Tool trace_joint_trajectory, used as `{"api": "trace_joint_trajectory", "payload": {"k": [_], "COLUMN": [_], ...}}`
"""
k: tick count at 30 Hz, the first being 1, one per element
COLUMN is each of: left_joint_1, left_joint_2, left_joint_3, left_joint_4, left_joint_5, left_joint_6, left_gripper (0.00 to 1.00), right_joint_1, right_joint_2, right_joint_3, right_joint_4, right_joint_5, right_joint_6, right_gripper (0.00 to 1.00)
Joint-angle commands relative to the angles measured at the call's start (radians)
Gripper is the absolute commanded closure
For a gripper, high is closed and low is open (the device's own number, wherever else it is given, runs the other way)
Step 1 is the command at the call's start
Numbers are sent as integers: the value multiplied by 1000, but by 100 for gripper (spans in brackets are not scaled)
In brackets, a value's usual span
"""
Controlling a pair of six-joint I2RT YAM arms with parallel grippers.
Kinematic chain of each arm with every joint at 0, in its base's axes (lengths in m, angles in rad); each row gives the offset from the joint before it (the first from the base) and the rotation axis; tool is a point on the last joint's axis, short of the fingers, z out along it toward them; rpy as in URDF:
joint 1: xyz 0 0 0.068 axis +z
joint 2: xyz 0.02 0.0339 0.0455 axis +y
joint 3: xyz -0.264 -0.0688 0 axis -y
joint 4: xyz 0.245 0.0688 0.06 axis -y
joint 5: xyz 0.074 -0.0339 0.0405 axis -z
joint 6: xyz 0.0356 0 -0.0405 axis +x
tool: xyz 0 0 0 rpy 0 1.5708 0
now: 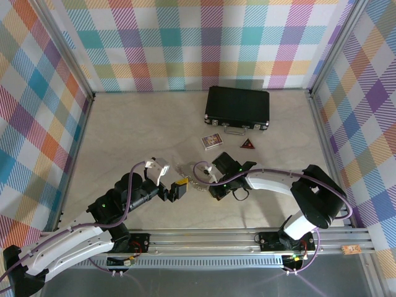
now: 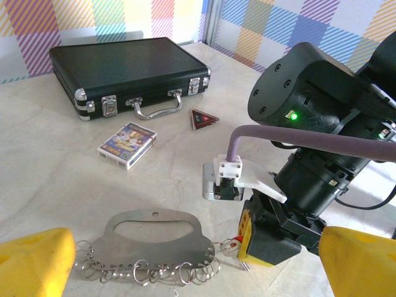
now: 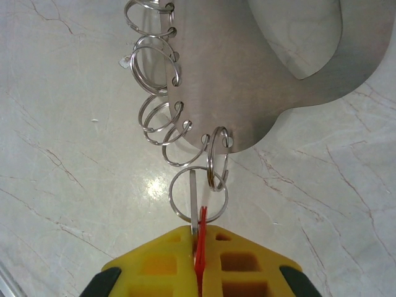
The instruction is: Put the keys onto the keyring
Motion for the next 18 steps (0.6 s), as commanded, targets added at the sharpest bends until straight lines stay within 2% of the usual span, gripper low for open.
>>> {"api": "trace_joint_trajectory", "payload": {"k": [1,11,18], "left_joint_1": [-6,-4,-4], "left_joint_2": [-5,3,-12], "left_joint_3": [4,5,-6], "left_joint_4": [34,28,42], "left_joint_5": [-14,-67,-146], "left_joint_6": [3,-6,-49], "left_gripper": [0,0,0], "right_joint_1": [-3,-3,-3], "right_joint_2": [-32,-127,-252], "right_joint_3": [-11,-50,-66], "right_joint_4": [-6,-25,-43], "right_joint_5": [-23,23,74], "right_joint_6": [14,35,21], "right_gripper": [93,73,66]}}
